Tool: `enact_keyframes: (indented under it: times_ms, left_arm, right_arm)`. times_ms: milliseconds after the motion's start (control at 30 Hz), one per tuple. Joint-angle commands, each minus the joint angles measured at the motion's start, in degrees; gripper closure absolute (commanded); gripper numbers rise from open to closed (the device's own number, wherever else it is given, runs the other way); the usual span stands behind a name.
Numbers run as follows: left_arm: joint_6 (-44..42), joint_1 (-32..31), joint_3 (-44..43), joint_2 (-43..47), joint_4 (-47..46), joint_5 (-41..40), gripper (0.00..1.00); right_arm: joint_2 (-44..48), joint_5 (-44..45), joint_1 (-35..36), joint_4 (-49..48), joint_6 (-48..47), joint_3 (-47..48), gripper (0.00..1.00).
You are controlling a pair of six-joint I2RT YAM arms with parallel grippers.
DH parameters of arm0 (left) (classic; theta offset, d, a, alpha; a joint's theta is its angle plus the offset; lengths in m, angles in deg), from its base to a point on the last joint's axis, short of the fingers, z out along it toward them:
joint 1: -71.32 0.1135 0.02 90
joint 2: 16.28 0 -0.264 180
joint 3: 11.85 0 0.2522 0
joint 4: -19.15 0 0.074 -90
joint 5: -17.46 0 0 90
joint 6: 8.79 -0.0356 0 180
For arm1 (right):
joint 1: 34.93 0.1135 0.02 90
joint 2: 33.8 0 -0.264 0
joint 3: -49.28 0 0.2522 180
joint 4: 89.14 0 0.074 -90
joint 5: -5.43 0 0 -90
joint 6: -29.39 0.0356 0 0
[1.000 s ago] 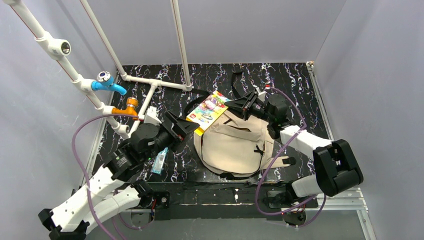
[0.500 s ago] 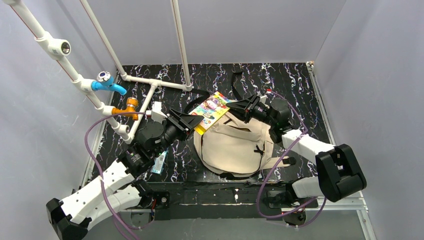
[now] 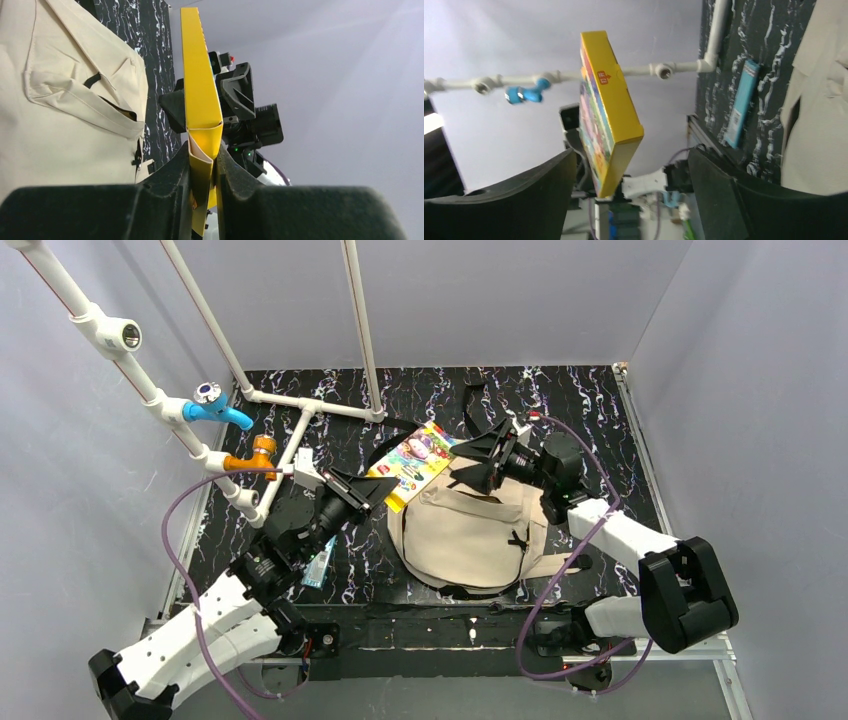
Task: Pack the student bag
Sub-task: Pick up the stationery from the center of the board.
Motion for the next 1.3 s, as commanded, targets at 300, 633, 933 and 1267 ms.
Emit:
enact_keyframes:
  times_ms: [300, 633, 933, 1267]
  left_arm:
    - [-5.7, 0.2, -6.3, 7.7, 15.7, 14.1, 0.96]
    - [-7.6, 0.2, -9.3, 1.8, 9.6, 29.5, 0.96]
    - [-8.4, 0.2, -9.1, 0.0, 8.0, 33.2, 0.96]
    - [-8.5, 0.2, -9.9, -5.2, 3.3, 37.8, 0.97]
  right_arm:
    - [-0.4, -29.3, 0.7, 25.7, -45.0, 11.3, 0.02]
    - [5.0, -32.0, 3.7, 24.2, -39.8, 9.0, 0.13]
    - [18.0, -27.6, 3.7, 18.0, -27.1, 0.2, 0.29]
    - [29.4, -12.0, 3.7, -15.1, 3.1, -15.2, 0.66]
